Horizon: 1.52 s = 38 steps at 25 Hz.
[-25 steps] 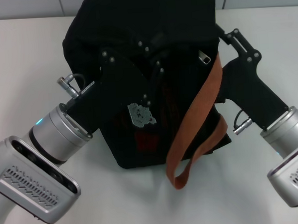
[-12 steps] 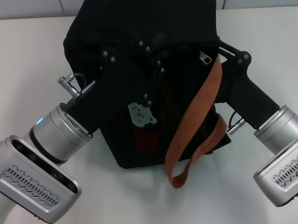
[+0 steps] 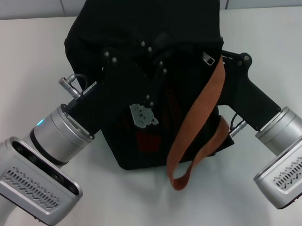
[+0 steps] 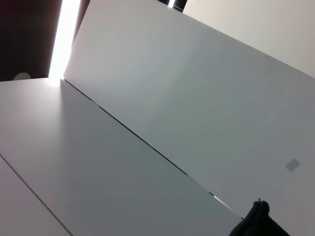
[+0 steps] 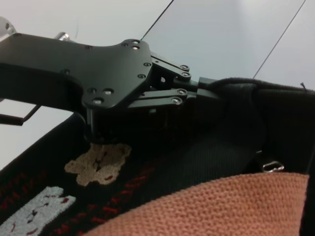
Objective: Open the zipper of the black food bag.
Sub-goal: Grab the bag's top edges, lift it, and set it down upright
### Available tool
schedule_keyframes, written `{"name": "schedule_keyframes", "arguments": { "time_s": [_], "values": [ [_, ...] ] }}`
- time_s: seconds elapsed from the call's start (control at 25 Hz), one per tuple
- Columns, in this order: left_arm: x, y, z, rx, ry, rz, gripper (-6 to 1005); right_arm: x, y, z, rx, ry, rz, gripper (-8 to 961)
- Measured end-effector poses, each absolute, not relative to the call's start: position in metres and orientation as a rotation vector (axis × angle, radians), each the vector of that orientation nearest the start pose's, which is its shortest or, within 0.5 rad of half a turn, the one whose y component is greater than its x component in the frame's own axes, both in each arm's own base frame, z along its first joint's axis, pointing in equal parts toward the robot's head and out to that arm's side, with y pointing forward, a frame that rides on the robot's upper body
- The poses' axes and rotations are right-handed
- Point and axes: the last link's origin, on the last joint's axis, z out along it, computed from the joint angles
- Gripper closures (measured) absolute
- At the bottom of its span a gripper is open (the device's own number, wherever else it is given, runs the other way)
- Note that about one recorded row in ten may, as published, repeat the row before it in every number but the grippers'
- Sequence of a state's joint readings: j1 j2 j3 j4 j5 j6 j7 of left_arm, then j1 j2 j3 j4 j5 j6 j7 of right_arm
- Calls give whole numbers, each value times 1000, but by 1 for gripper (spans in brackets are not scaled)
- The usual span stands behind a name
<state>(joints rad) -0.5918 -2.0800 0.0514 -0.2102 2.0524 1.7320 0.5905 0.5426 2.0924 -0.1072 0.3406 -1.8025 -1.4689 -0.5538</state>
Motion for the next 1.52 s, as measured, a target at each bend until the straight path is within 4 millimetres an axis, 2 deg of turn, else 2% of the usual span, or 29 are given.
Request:
{"name": "schedule_keyframes", "arguments": {
  "time_s": [0.24,0.44,0.96,1.12,1.52],
  "values": [
    [-197,277,-62,-1788,782,-897,882,218,284,-94,-1906,-405,677,888],
    [-196,276,-63,-1787,775,-903,880,219,285,-97,-1917,-397,653,956],
    [-198,280,-59,-1760,736,-884,877,278,230,-103,-1973,-245,454,955],
    [-198,282,-60,-1761,717,-876,876,290,225,-108,-2011,-205,388,955],
    [-197,283,-61,-1766,709,-873,874,293,223,-105,-1999,-192,383,948]
  ]
}}
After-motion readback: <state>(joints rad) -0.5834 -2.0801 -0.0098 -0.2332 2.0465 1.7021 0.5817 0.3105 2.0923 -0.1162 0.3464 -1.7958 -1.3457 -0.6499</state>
